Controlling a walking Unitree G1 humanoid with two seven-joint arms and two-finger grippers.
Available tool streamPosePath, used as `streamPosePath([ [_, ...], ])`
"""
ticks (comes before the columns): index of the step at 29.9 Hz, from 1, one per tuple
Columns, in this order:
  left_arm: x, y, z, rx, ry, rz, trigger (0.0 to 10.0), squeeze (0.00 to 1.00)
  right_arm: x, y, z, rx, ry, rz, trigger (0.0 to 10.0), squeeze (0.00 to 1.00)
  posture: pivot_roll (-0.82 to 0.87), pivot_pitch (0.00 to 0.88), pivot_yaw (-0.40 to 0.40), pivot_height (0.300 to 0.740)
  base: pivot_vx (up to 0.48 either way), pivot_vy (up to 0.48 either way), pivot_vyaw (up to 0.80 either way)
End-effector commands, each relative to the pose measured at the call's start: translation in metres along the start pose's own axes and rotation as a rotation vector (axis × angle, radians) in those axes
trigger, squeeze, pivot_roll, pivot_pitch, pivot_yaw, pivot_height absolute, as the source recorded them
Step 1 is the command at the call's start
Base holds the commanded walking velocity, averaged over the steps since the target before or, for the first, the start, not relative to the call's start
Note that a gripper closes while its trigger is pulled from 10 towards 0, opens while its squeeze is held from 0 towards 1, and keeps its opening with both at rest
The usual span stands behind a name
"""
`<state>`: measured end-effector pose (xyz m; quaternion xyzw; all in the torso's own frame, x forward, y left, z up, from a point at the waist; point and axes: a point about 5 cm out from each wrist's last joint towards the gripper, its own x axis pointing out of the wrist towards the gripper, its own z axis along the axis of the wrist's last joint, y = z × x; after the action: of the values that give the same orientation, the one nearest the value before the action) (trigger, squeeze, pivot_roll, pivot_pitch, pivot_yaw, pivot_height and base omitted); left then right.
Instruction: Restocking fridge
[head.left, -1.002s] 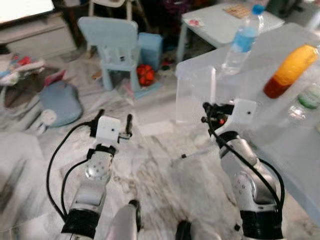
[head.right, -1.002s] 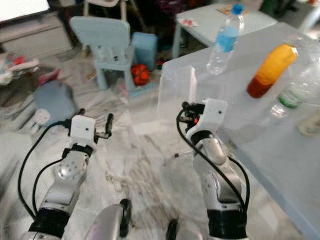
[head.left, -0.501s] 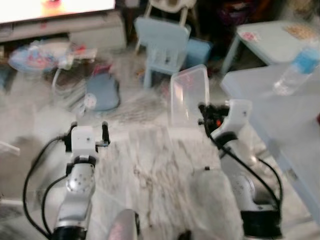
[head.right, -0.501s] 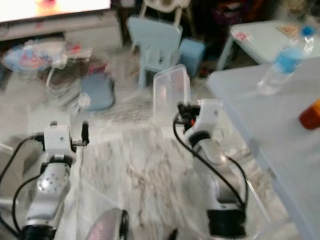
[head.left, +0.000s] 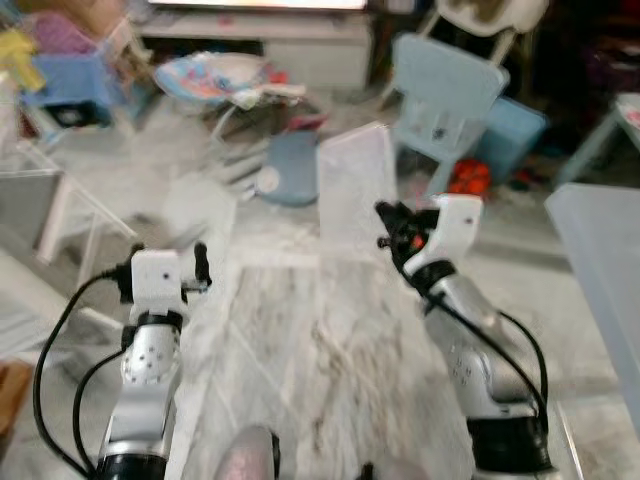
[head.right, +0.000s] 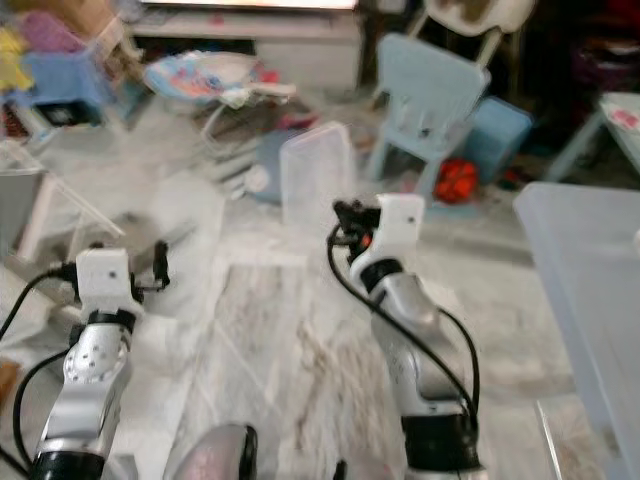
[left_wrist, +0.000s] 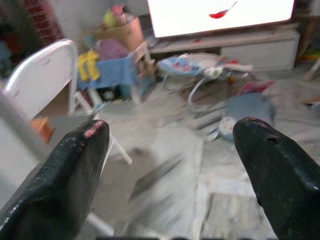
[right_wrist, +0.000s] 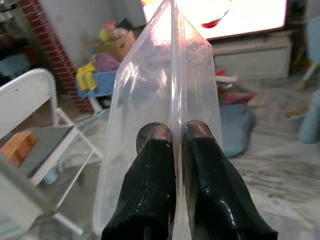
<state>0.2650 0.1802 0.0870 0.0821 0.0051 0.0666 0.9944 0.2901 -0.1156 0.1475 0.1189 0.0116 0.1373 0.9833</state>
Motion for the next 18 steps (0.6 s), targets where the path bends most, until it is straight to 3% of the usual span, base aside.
streamPosePath([
  [1, 0.0028, -0.0043, 0.0044, 0.009, -0.007, -0.012, 10.0, 0.00, 0.0027, 0.0011, 0.0013, 0.001, -0.006, 0.010, 10.0, 0.00, 0.10, 0.090, -0.011, 0.740, 0.000, 0.000, 0.80],
  [18, -0.0016, -0.0024, 0.0002, 0.035, 0.007, -0.027, 10.0, 0.00, 0.0044, -0.0017, -0.0032, 0.018, -0.004, -0.020, 10.0, 0.00, 0.11, 0.093, -0.008, 0.740, 0.000, 0.000, 0.78],
])
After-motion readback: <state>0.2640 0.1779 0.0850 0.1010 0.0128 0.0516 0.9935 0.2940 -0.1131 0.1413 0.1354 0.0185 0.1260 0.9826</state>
